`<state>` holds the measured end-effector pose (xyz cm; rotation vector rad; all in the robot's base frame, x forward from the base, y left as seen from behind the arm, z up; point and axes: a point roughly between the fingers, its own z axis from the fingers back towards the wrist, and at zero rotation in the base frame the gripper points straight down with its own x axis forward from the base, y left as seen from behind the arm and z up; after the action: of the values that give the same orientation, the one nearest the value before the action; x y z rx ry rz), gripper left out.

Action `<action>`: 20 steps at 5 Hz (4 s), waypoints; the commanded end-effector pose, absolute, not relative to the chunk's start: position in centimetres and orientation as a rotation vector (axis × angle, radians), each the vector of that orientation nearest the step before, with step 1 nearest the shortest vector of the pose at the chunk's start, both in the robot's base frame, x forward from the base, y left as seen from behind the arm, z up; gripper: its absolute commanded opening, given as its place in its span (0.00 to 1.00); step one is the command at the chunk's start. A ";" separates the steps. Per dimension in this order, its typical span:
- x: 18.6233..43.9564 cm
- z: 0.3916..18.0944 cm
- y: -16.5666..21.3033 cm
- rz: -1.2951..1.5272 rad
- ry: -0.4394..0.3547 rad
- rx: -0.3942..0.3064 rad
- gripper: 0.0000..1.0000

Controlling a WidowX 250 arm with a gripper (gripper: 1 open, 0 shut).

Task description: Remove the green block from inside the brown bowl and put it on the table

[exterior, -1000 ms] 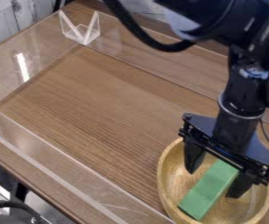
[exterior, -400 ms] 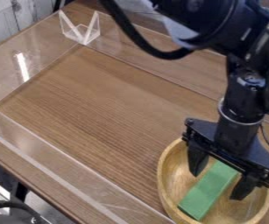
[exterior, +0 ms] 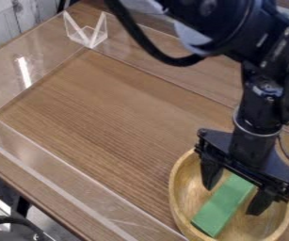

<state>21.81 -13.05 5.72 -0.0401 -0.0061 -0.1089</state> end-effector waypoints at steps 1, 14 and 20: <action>22.1 6.2 -13.2 -0.109 -0.038 -0.050 1.00; 22.9 7.5 -12.0 -0.106 0.016 -0.012 0.00; 23.1 13.3 -8.4 0.049 -0.067 -0.010 0.00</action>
<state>22.92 -8.38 12.09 0.0056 -0.0205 0.0534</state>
